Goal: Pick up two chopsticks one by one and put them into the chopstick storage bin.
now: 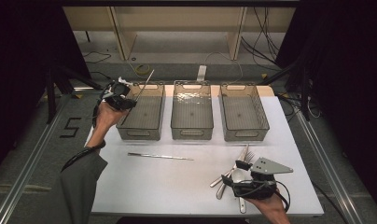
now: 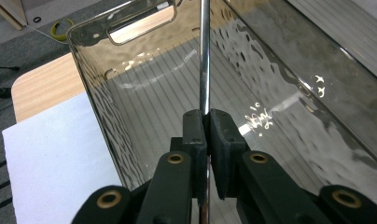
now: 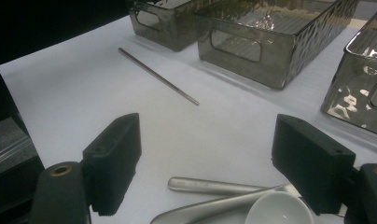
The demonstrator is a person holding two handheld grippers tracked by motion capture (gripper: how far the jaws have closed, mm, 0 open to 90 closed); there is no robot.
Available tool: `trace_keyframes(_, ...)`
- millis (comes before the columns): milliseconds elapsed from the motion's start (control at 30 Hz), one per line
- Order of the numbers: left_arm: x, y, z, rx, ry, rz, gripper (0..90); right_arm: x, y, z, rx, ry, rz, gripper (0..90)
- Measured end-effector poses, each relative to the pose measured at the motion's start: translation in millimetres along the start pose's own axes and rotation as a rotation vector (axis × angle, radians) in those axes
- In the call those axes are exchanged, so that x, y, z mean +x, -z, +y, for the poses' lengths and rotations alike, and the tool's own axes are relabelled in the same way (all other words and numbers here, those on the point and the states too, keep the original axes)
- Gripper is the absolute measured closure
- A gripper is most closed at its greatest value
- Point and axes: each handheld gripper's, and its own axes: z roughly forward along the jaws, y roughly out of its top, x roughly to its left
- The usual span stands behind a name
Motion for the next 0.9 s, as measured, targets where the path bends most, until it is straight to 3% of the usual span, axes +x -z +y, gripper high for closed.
trace_keyframes(900,-1.4,-16.5,-13.6,0.021,0.009,-0.016,84.5,0.2,-0.1,-0.2,0.0,-0.001,0.0,25.0)
